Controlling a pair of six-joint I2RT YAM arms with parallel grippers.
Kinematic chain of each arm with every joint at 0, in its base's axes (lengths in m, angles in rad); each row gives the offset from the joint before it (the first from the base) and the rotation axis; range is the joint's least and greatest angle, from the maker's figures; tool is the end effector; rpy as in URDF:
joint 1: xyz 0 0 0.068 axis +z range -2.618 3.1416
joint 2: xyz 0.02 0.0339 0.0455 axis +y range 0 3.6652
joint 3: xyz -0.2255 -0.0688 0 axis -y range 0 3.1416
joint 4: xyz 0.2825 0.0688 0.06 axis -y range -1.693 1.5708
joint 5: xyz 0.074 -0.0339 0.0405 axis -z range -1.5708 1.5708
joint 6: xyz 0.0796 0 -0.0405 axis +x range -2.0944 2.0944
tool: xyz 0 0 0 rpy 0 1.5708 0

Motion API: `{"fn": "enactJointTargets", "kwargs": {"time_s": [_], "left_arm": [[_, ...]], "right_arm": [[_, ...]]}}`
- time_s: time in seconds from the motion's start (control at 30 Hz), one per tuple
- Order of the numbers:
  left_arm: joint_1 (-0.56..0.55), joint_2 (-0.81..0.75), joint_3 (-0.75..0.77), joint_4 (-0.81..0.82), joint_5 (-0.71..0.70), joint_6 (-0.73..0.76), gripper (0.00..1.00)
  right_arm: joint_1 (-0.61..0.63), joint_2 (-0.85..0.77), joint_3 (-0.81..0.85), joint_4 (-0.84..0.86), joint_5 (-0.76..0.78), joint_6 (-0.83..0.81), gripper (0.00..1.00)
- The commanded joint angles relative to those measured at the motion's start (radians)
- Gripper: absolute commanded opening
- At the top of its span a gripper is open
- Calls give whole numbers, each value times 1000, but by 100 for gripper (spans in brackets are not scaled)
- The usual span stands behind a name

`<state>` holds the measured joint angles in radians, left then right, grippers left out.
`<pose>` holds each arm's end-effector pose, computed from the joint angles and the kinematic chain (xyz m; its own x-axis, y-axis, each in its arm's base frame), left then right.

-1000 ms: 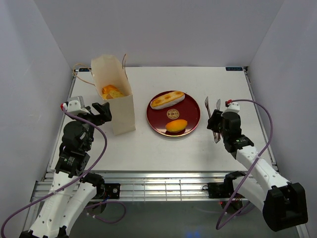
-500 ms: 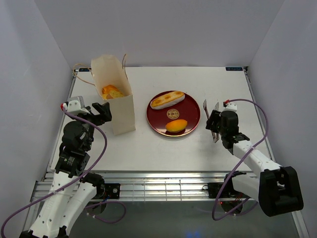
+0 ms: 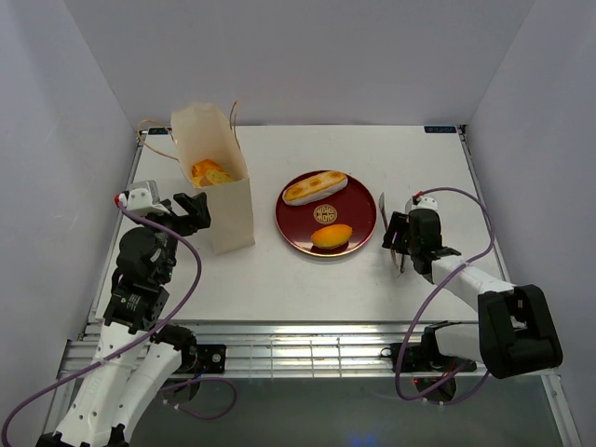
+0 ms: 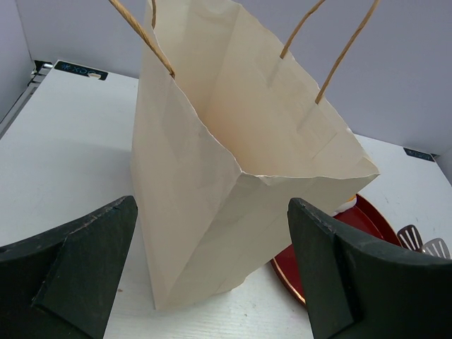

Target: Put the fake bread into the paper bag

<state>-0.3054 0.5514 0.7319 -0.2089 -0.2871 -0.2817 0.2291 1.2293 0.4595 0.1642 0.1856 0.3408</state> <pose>0.2408 -0.0523 0.3371 -0.0311 -0.2697 -0.9624 0.0102 0.9628 -0.2702 0.3094 0.0571 0.0858 -0.5477 0.2096 -0.8100 0.1142 0.9778 0.1758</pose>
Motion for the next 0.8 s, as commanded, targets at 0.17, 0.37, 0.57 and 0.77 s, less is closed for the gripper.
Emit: {"fn": "enactJointTargets", "kwargs": {"time_s": [0.17,0.37,0.57,0.77], "left_arm": [[-8,5,3,5,8,-2,98],[-8,7,3,8,16,-1,98],[-8,4,0,8,-12,7,98],[-8,1,-3,9,-29,12,98]], "right_arm": [[-4,25,13,66,-28,7,70],[-4,51,22,63,-51,1,78],[-4,82,44,51,-60,4,80],[-4,40,68,5,-78,14,80]]}}
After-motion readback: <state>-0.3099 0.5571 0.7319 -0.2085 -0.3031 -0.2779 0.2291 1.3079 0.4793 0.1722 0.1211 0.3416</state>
